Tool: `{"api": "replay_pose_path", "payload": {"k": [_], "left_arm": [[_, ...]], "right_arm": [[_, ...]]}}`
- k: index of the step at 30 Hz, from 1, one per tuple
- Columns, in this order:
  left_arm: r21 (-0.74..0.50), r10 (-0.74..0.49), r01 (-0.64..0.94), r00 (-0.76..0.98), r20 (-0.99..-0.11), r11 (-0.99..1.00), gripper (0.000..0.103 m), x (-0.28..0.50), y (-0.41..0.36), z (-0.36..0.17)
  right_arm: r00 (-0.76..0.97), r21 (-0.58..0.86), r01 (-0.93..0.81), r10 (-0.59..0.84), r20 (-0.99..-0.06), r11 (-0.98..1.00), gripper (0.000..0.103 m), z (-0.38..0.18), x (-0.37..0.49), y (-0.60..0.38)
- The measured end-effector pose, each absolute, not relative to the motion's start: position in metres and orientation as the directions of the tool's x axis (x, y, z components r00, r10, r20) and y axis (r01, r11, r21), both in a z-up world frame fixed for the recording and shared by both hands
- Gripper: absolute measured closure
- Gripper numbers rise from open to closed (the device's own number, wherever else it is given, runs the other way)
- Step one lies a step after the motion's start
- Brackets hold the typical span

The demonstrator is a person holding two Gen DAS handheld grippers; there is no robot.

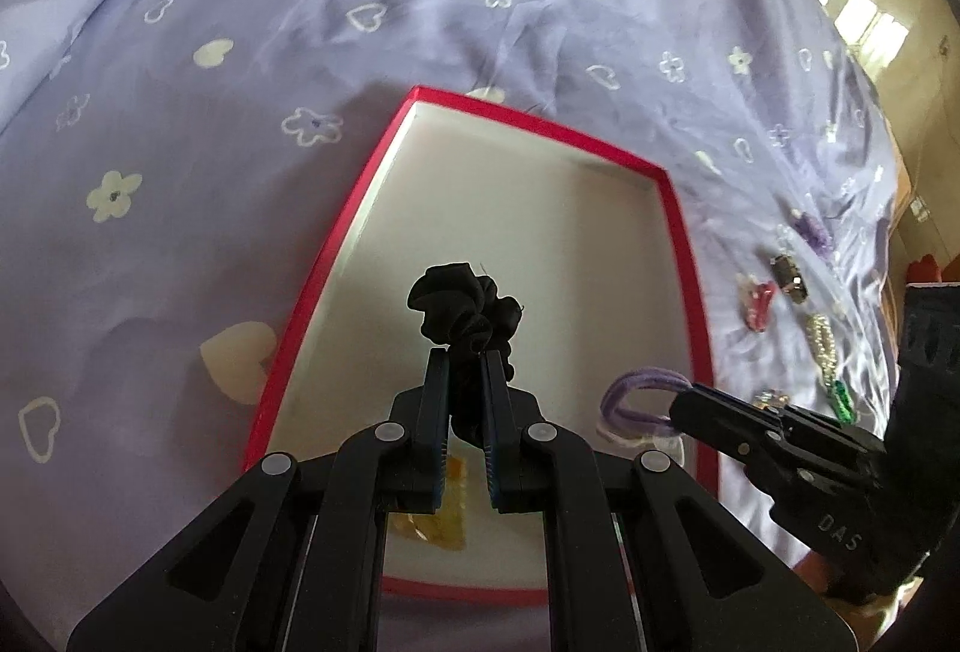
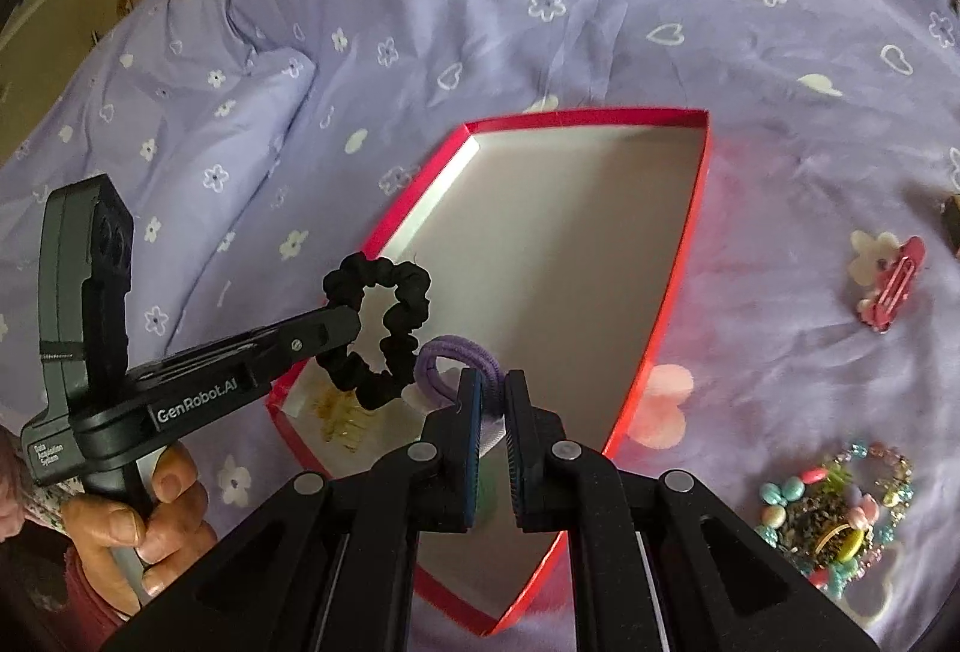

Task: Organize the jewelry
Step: 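Carry the black scrunchie and lavender hair tie over the red box, then open both tools to release the scrunchie and hair tie into the box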

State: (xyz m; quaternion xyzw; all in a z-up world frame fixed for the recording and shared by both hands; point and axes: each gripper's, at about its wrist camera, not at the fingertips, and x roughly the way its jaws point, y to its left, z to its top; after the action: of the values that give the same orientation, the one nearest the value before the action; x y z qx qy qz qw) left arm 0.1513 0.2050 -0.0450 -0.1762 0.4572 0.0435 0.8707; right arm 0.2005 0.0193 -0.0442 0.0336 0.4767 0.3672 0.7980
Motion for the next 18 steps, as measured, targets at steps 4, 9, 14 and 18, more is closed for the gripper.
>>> {"api": "replay_pose_path", "payload": {"k": [4, 9, 14, 18], "left_arm": [[-0.258, -0.077, -0.250, 0.562, -0.823, 0.933, 0.095, 0.157, 0.210, -0.054], [-0.248, -0.068, -0.265, 0.543, -0.837, 0.932, 0.095, 0.162, 0.215, -0.063], [-0.226, -0.049, -0.279, 0.526, -0.849, 0.933, 0.091, 0.162, 0.218, -0.068], [-0.224, -0.041, -0.295, 0.520, -0.853, 0.929, 0.080, 0.162, 0.220, -0.069]], "right_arm": [[0.261, 0.367, -0.572, 0.587, -0.767, 0.733, 0.095, -0.050, 0.204, 0.032], [0.246, 0.336, -0.584, 0.556, -0.794, 0.739, 0.094, -0.059, 0.208, 0.042], [0.238, 0.333, -0.587, 0.551, -0.800, 0.738, 0.091, -0.063, 0.212, 0.044], [0.236, 0.354, -0.575, 0.564, -0.792, 0.737, 0.084, -0.061, 0.213, 0.038]]}}
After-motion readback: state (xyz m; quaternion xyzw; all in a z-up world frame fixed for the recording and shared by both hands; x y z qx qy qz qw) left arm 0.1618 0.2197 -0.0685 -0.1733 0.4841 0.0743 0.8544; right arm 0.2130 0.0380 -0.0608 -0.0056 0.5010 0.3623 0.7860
